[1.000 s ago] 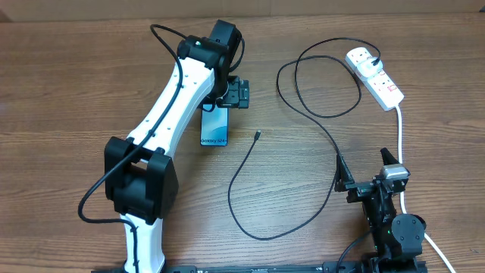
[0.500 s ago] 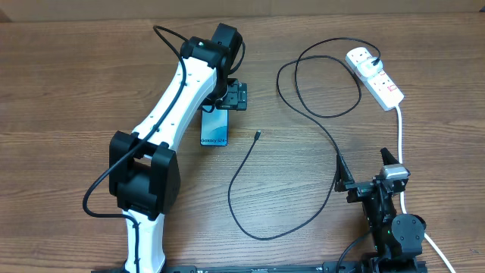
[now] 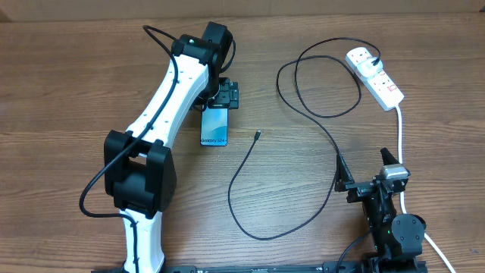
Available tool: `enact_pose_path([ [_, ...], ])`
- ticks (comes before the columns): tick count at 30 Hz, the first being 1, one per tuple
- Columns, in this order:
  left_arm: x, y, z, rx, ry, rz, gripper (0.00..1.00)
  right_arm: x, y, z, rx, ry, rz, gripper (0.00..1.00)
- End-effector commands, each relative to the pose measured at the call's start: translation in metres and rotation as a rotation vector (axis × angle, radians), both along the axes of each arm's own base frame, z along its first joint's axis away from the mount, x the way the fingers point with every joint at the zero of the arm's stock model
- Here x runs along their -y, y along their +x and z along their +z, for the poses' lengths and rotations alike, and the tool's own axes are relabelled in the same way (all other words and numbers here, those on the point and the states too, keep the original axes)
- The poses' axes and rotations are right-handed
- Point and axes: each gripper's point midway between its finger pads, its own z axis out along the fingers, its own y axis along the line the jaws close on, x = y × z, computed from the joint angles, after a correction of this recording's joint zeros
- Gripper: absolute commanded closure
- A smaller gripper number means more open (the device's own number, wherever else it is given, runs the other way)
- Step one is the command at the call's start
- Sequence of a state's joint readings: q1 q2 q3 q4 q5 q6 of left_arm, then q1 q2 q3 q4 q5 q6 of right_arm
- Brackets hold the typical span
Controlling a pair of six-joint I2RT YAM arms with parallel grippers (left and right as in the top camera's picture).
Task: Plug charger to phone and switch on socket
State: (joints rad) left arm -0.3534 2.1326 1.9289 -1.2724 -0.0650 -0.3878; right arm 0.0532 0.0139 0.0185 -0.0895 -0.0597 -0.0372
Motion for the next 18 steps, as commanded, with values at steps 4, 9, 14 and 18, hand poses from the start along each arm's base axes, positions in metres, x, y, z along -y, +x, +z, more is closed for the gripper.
enact_pose_path([
  [4,-0.0007,0.0038,0.0032,0.012,0.007,0.01,0.01,-0.0003,0.0,-0.0004,0.009,0.004,-0.001,0.0],
  [9,0.0018,0.0027,0.0025,0.006,-0.006,0.008,0.0,-0.0003,0.0,-0.0004,0.009,0.004,-0.001,0.0],
  [14,0.0042,0.0006,0.0009,-0.005,-0.021,0.007,0.0,-0.0003,0.0,-0.0004,0.009,0.004,-0.001,0.0],
  [18,0.0035,-0.0014,-0.0018,-0.013,-0.018,0.007,0.0,-0.0003,0.0,-0.0004,0.009,0.004,-0.001,0.0],
])
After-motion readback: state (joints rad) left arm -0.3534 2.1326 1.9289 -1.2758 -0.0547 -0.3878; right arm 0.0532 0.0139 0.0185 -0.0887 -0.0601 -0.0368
